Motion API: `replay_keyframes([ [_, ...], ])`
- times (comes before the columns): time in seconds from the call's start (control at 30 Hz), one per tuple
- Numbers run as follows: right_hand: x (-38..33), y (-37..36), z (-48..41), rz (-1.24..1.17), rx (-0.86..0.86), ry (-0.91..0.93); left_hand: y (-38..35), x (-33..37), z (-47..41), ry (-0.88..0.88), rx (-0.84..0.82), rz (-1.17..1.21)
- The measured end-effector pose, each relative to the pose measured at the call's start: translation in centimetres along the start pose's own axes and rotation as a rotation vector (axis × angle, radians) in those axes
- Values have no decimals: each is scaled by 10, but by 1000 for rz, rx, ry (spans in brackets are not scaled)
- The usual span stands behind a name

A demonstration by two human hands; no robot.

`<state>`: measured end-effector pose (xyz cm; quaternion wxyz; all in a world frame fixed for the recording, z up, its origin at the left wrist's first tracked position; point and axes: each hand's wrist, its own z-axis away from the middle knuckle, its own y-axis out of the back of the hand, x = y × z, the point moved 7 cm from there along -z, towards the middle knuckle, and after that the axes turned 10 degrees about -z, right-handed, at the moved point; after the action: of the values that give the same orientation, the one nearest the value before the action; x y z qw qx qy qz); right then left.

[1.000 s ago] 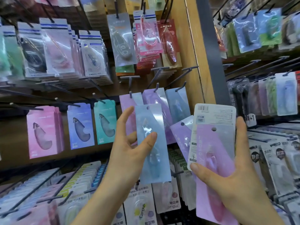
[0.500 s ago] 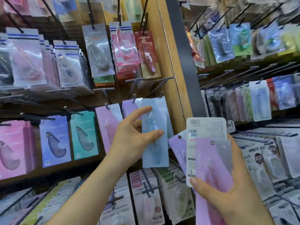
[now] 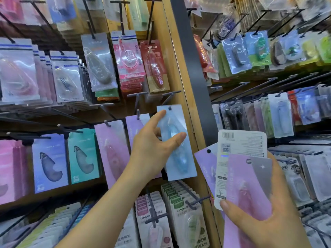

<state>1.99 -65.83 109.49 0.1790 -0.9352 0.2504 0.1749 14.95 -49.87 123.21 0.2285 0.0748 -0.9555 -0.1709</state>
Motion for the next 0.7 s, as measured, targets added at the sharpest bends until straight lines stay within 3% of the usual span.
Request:
replay_keyframes([
  [0.13, 1, 2, 0, 1, 10, -32, 2, -4, 0, 36, -19, -180],
  [0.3, 2, -12, 2, -43, -30, -89, -7, 1, -12, 25, -107, -722],
  [0.53, 11, -22, 8, -80, -95, -177, -12, 5, -20, -48, -126, -1120],
  [0.6, 9, -25, 9, -111, -109, -201, -7, 11, -11, -73, -92, -1010],
  [0.7, 5, -29, 10, -152, -150, -211, -2, 20, 14, -106, -143, -377],
])
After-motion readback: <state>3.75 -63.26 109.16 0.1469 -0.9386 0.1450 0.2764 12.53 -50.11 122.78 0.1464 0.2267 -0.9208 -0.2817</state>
